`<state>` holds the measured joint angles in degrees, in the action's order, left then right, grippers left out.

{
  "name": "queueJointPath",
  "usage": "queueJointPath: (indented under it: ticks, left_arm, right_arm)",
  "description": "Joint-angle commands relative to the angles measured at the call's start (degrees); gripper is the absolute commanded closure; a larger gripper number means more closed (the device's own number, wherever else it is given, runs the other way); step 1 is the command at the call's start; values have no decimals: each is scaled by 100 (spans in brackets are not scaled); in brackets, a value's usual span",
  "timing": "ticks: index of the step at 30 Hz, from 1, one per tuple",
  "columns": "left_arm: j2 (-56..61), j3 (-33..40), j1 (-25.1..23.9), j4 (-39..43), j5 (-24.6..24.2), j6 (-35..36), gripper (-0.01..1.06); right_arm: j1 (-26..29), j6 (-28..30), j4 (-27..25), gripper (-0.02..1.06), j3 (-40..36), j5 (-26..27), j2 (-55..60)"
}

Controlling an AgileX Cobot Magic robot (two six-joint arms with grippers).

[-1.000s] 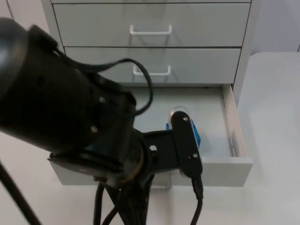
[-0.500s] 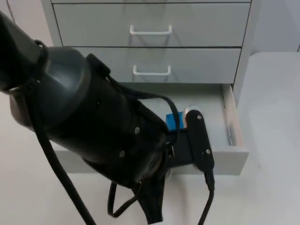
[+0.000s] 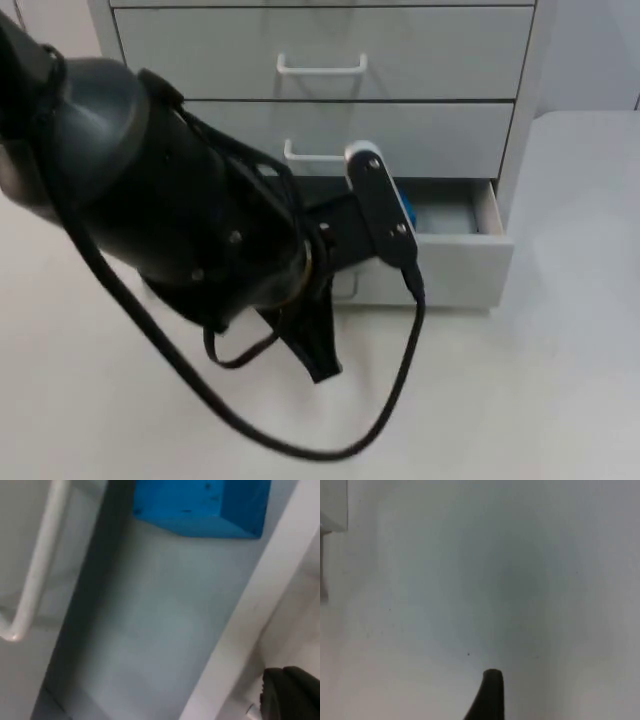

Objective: Open the drawer with the left hand, place the block into the drawer with the right hand, then close the drawer with the left hand.

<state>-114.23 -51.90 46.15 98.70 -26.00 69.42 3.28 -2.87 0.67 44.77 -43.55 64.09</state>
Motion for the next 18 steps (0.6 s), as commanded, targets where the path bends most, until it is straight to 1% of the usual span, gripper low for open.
queueJointPath:
  ticks: [1, 4, 5, 9, 10, 14, 18]
  left_arm:
    - [-3, -180, -217, 125, -79, 181, 105]
    - [-168, -459, -431, 125, -37, 181, 105]
    - [-168, -459, -431, 125, -37, 181, 105]
    - [-531, -849, -630, 125, -21, 181, 105]
    - [-531, -849, -630, 125, -21, 181, 105]
    - [-935, -1286, -689, 125, -139, 181, 105]
    - [-1084, -1532, -689, 125, -221, 181, 105]
  right_arm:
    - [43, 9, 19, 32, -29, 47, -37]
    - [43, 9, 19, 32, -29, 47, -37]
    - [43, 9, 19, 32, -29, 47, -37]
    - [43, 9, 19, 32, -29, 57, -37]
    - [43, 9, 19, 32, -29, 57, -37]
    - [43, 9, 31, 32, -29, 93, -37]
    - [43, 9, 31, 32, -29, 93, -37]
